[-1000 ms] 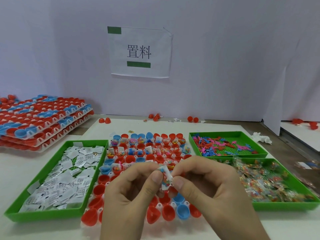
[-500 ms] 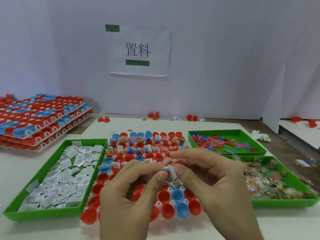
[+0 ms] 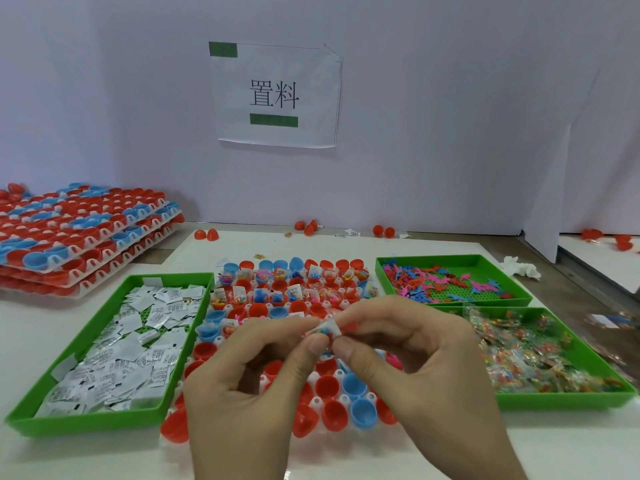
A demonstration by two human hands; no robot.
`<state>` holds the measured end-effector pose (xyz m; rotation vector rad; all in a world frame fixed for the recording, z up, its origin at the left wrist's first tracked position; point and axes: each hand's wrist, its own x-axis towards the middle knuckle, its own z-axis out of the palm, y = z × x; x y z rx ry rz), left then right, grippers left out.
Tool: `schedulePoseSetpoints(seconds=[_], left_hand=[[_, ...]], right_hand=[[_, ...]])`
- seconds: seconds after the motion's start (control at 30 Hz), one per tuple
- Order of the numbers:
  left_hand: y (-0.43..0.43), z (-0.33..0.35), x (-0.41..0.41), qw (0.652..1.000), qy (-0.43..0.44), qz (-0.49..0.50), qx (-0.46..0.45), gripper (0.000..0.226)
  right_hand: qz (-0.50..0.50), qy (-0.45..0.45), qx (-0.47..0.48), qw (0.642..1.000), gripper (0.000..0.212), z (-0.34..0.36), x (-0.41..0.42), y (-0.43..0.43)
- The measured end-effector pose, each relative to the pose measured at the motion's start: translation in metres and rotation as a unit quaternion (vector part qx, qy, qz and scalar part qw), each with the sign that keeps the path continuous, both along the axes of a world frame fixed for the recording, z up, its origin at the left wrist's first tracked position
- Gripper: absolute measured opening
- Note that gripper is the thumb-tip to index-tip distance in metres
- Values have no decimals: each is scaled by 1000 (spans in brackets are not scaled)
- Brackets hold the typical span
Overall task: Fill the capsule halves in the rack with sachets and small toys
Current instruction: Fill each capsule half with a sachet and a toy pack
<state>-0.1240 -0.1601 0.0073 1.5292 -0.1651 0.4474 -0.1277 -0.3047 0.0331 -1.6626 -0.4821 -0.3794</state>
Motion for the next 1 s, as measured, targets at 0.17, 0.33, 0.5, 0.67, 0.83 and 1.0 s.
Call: schedulePoseSetpoints(seconds=[0.17,0.33,0.5,0.67,0.83,1.0], left_hand=[[3,-7,1,997,-76,11,-28,25],[4,-5,2,992,-119,-20,-35,20],[5,-3,2,992,-116,-21,-43,26],[9,-7,1,994,-72,34,-71,27],[25,-10,9,981,-36,101,-159,15],[30,-10,10,975,-27,128,-181,14]], right_hand=[[21,6,-8,1000,24,0,0,-4],[32,11,-20,999,27,-2,0,-5],[30,10,10,999,24,-4,2,-2],[-30,2,46,999,23,-11,9,-7],[-147,-11,-31,989,35,-21,20,-20],[-187,-22,-151,971,32,-37,33,-14]])
